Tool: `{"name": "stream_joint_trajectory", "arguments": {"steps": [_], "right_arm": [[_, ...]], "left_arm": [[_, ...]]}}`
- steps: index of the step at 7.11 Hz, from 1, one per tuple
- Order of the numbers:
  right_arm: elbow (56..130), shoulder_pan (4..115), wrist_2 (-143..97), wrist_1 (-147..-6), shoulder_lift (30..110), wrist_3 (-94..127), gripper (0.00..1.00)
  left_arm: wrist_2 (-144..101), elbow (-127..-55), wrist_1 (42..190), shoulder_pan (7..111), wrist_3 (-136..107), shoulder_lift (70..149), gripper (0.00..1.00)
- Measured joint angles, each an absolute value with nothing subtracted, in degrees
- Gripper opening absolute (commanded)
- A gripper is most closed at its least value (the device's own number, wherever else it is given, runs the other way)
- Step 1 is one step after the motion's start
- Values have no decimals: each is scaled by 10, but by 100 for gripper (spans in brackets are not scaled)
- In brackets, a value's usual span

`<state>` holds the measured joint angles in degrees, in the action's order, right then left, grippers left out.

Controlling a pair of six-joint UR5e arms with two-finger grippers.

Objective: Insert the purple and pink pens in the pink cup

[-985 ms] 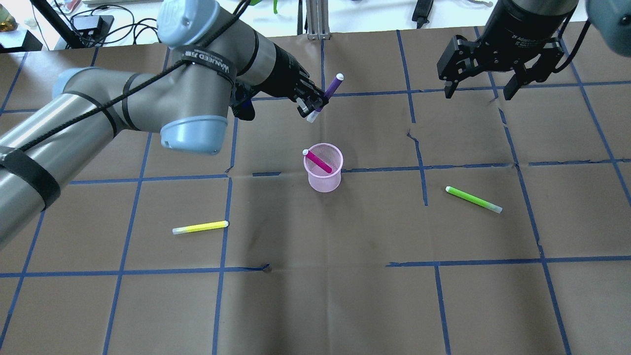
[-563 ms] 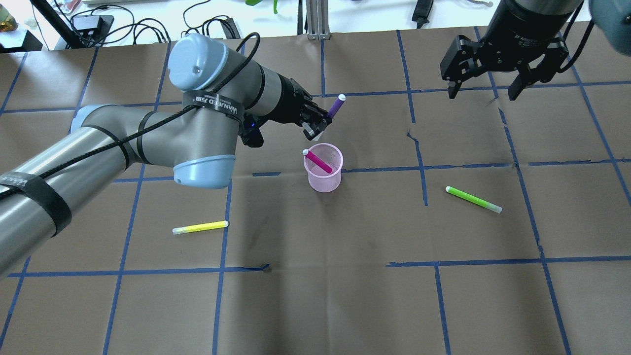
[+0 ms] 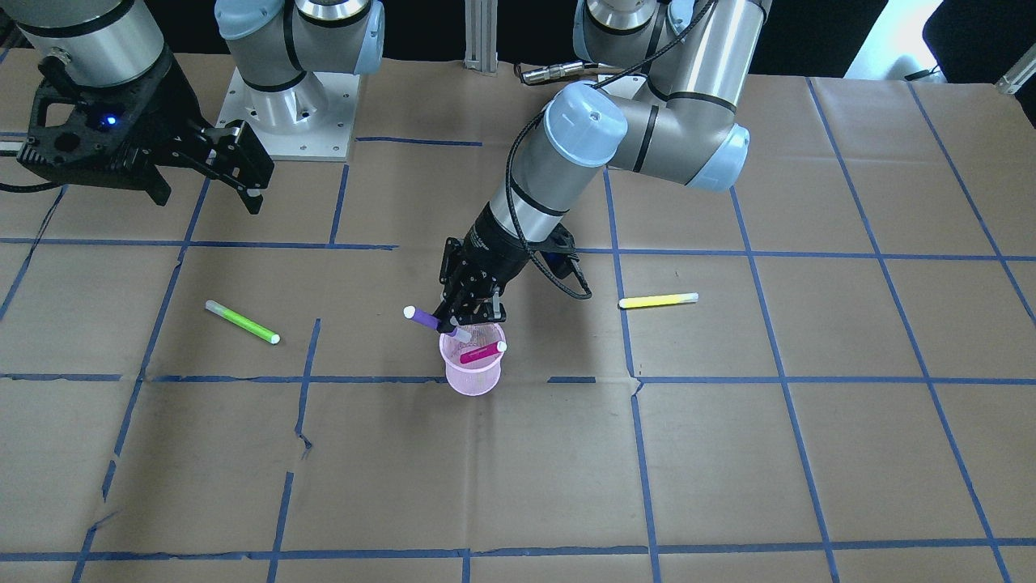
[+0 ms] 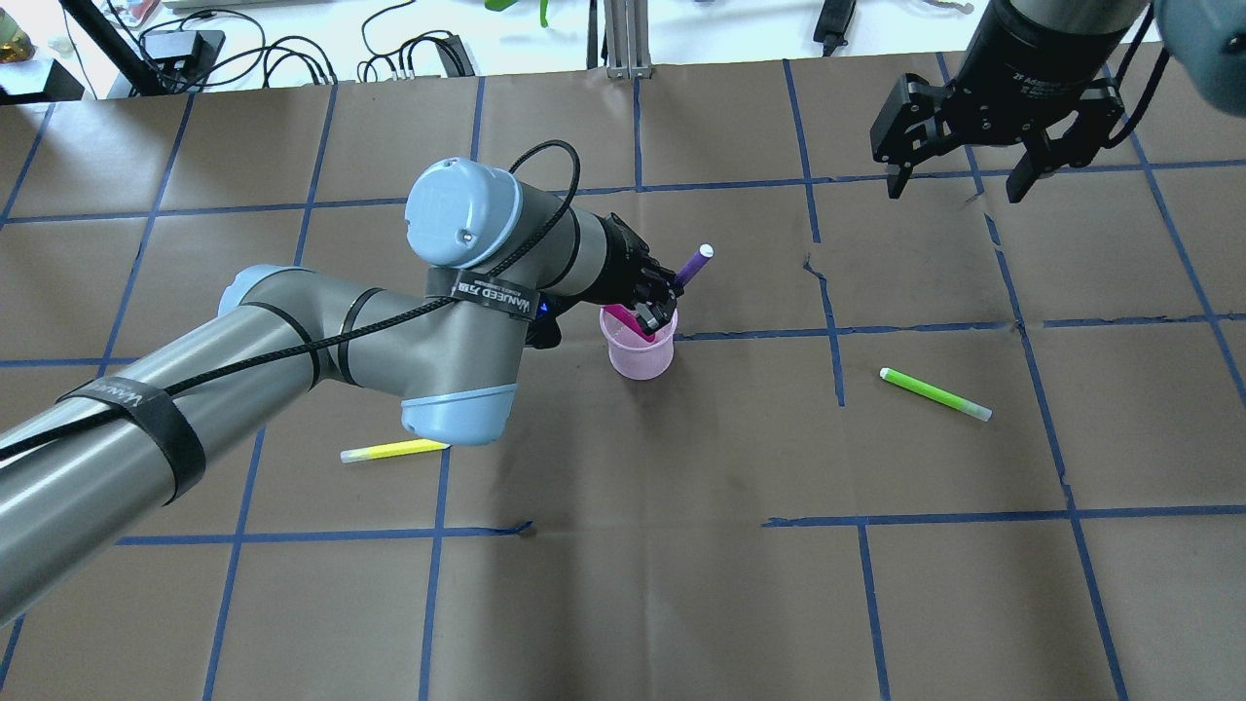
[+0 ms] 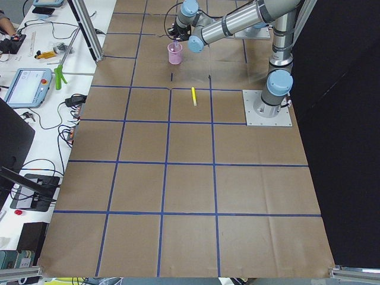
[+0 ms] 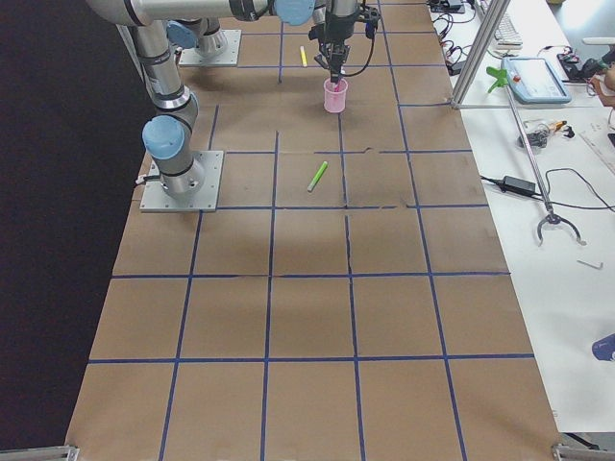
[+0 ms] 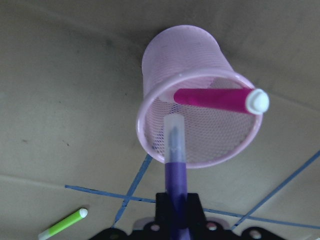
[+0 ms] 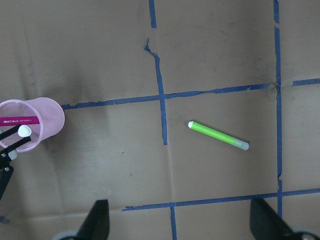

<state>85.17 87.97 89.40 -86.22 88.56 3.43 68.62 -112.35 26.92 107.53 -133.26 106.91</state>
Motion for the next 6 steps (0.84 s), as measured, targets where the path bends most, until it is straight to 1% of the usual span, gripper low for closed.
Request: {"name": "stream_joint_trajectory", "arguments": {"steps": [1, 2, 3, 4, 6], "right_arm": [[849, 880, 893, -863, 886, 32, 100], [848, 880, 892, -864, 887, 30, 100], [848, 880, 890, -864, 889, 27, 100], [847, 880, 889, -863, 890, 26, 100], [847, 880, 890, -861, 890, 26, 100]], "left_arm": [[691, -1137, 269, 1075, -1327, 1069, 1], [696, -1147, 268, 1074, -1319, 1068, 13], [700, -1151, 268, 1071, -1310, 1068, 90], [702, -1152, 268, 1068, -1301, 1068, 98], [715, -1149, 267, 1059, -1281, 1068, 98]]}}
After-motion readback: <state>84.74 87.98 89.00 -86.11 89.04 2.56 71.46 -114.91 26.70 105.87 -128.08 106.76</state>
